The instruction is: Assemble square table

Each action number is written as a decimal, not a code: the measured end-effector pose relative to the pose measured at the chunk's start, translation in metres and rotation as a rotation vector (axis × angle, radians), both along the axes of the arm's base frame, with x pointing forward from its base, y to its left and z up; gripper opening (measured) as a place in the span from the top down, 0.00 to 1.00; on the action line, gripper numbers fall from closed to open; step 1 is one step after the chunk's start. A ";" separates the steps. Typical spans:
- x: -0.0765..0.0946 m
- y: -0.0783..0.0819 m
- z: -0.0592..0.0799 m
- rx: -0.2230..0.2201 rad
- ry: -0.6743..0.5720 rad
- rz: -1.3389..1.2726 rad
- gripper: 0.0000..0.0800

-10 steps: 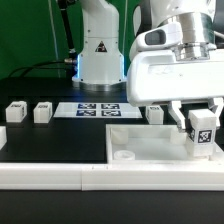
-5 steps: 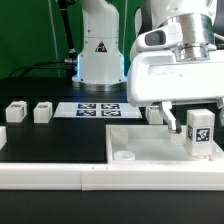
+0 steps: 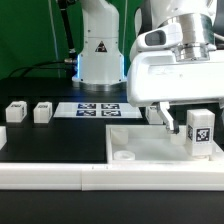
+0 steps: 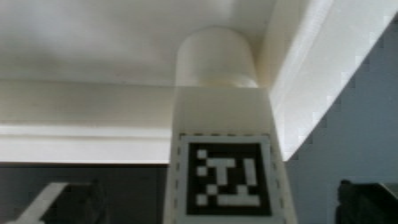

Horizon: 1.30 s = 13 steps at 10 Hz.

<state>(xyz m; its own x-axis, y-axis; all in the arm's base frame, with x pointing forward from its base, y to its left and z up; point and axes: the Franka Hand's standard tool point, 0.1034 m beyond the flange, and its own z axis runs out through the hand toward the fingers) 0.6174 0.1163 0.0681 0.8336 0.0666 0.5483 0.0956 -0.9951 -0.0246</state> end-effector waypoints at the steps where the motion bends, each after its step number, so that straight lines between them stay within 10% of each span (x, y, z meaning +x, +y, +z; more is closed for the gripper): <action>1: 0.000 0.000 0.000 0.000 0.000 0.000 0.19; 6: 0.015 -0.002 0.022 0.003 0.097 -0.005 0.19; 13: 0.024 -0.001 0.014 -0.003 0.498 0.003 0.19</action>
Offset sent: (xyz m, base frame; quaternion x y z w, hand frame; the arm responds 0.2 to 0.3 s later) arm 0.0079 -0.0078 0.0289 -0.0094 -0.0705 0.0113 0.9974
